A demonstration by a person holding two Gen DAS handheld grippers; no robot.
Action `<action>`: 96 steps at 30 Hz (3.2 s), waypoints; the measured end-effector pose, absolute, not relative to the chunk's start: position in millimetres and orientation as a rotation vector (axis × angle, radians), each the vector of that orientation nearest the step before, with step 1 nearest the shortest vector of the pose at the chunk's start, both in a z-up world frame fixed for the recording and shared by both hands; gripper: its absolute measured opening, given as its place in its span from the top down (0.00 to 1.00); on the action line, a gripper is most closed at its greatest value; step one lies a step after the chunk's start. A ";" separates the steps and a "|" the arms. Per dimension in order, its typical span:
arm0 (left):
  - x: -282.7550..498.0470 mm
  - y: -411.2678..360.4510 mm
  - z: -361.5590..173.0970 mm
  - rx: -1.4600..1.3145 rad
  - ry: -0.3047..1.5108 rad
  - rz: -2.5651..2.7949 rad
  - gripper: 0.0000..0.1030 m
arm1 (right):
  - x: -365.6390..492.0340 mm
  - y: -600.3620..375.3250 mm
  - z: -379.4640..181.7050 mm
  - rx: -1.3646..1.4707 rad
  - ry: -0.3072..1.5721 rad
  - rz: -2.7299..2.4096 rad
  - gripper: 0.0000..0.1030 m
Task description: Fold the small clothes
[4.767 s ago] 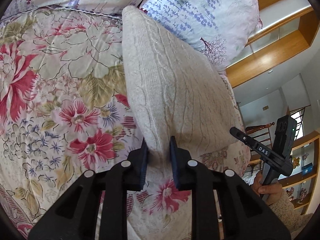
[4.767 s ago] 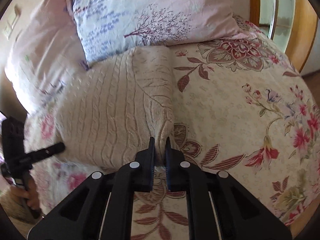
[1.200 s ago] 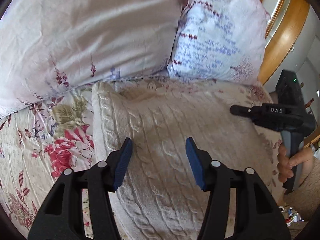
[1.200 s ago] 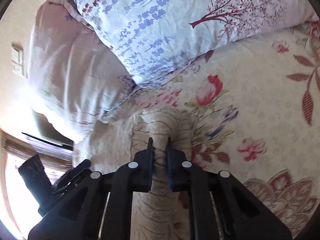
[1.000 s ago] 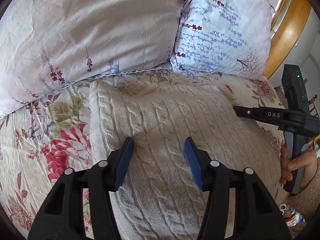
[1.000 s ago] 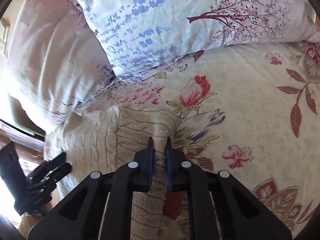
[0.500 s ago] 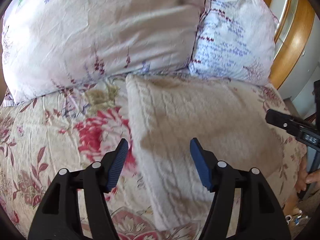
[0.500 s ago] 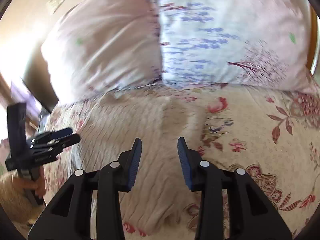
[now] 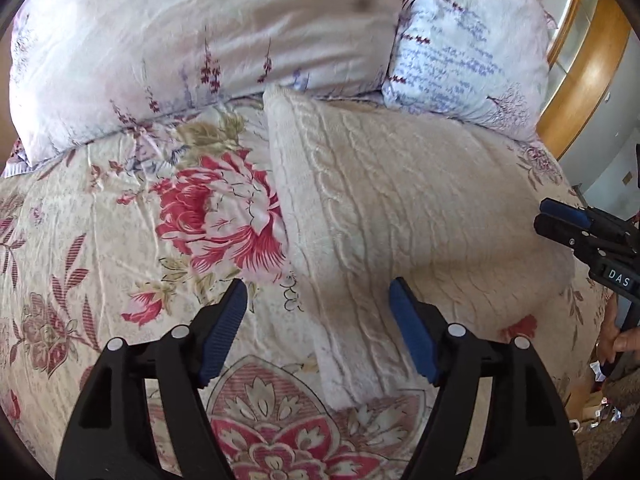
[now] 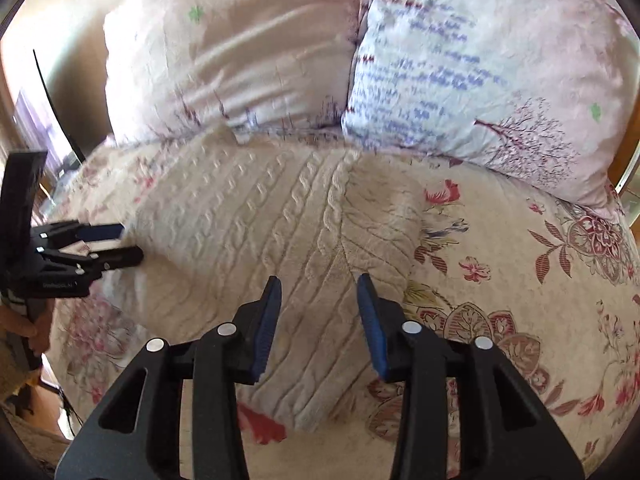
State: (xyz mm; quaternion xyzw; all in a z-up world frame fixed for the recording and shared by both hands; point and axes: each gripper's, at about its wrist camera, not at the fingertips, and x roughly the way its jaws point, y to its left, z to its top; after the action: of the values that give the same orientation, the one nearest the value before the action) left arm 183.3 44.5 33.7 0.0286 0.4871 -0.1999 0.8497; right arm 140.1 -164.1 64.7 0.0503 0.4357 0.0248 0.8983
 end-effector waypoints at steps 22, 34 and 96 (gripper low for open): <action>158.6 39.2 22.9 0.119 1.042 -0.280 0.11 | 98.5 -157.8 49.8 0.114 0.946 -0.106 0.15; 127.8 40.4 14.3 0.099 1.039 -0.195 0.02 | 84.1 -124.3 26.2 0.046 0.998 -0.196 0.01; 123.0 31.4 -2.4 0.109 1.115 -0.149 0.02 | 87.1 -125.0 2.4 0.127 1.060 -0.219 0.01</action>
State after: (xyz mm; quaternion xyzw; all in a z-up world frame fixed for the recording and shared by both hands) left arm 123.0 31.4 -2.4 0.0518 0.5282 -0.0704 0.8446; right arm 87.1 -125.0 2.4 0.0606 0.5041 -0.1043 0.8552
